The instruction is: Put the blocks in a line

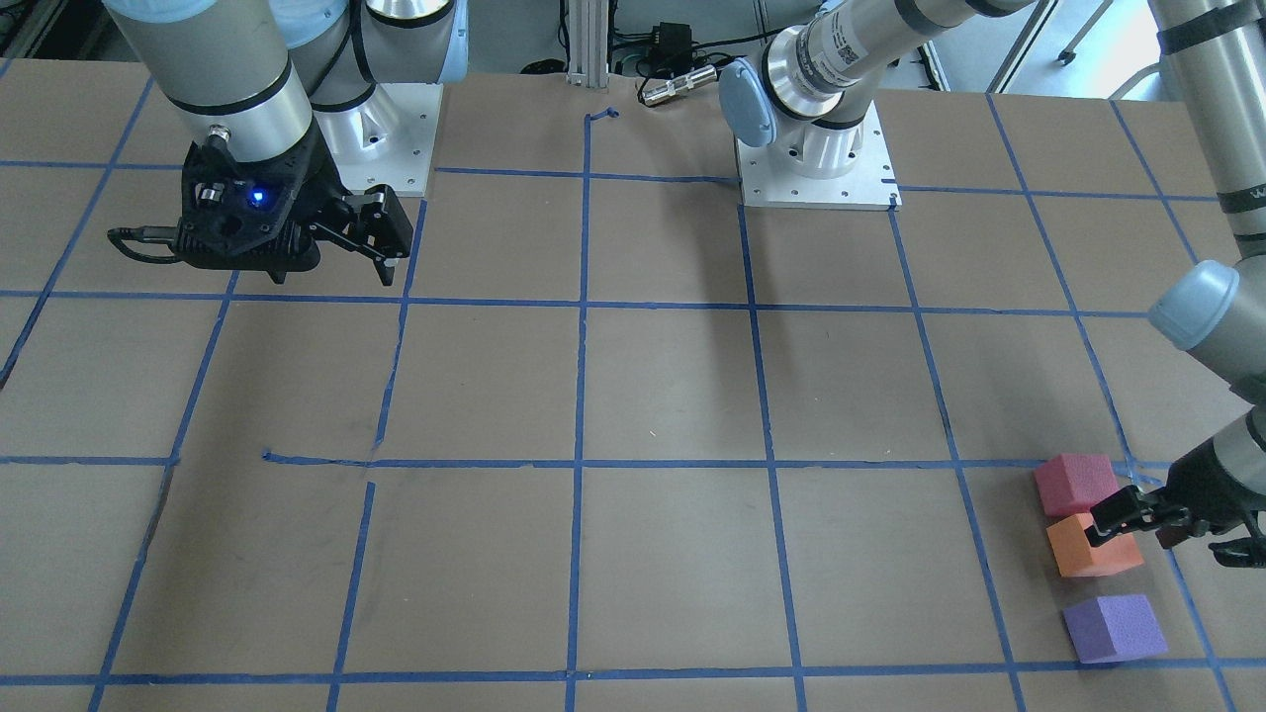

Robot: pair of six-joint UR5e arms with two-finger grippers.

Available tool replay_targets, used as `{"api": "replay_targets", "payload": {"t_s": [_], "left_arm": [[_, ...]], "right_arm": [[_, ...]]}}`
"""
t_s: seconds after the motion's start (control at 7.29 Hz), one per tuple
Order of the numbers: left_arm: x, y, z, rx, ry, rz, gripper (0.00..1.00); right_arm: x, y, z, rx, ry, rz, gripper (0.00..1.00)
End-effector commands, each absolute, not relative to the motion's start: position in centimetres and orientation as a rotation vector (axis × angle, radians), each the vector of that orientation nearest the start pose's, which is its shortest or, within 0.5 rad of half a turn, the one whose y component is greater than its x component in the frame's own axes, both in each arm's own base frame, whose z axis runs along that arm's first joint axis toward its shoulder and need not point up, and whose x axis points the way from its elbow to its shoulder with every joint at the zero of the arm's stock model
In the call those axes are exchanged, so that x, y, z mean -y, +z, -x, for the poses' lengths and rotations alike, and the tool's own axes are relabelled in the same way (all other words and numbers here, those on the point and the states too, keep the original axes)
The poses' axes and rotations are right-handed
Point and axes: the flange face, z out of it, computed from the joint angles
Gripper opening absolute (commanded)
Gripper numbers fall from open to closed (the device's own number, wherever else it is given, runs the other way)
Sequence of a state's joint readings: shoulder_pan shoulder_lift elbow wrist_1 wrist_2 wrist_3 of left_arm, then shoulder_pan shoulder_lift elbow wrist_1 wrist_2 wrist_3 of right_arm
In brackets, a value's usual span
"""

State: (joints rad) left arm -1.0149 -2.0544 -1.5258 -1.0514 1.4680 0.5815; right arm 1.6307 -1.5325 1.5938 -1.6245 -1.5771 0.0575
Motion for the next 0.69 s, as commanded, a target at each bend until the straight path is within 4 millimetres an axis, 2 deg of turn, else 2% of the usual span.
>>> {"api": "replay_targets", "payload": {"t_s": [0.0, 0.14, 0.27, 0.41, 0.55], "left_arm": [[59.7, 38.7, -16.0, -3.201, -0.077, -0.057, 1.00], [57.4, 43.3, -12.6, -3.186, -0.076, -0.009, 1.00], [55.9, 47.0, -7.9, -3.168, -0.133, 0.004, 1.00], [53.4, 50.9, 0.0, -3.220, -0.174, 0.032, 1.00], [50.5, 53.7, 7.8, -3.233, -0.169, 0.063, 1.00]], "right_arm": [[49.8, 46.3, -16.3, -3.146, 0.004, 0.002, 1.00], [49.8, 46.3, -16.3, -3.146, 0.004, 0.002, 1.00], [49.8, 46.3, -16.3, -3.146, 0.002, 0.002, 1.00], [49.9, 46.4, -16.3, -3.146, -0.003, 0.002, 1.00], [49.9, 46.4, -16.3, -3.146, -0.008, 0.002, 1.00]]}}
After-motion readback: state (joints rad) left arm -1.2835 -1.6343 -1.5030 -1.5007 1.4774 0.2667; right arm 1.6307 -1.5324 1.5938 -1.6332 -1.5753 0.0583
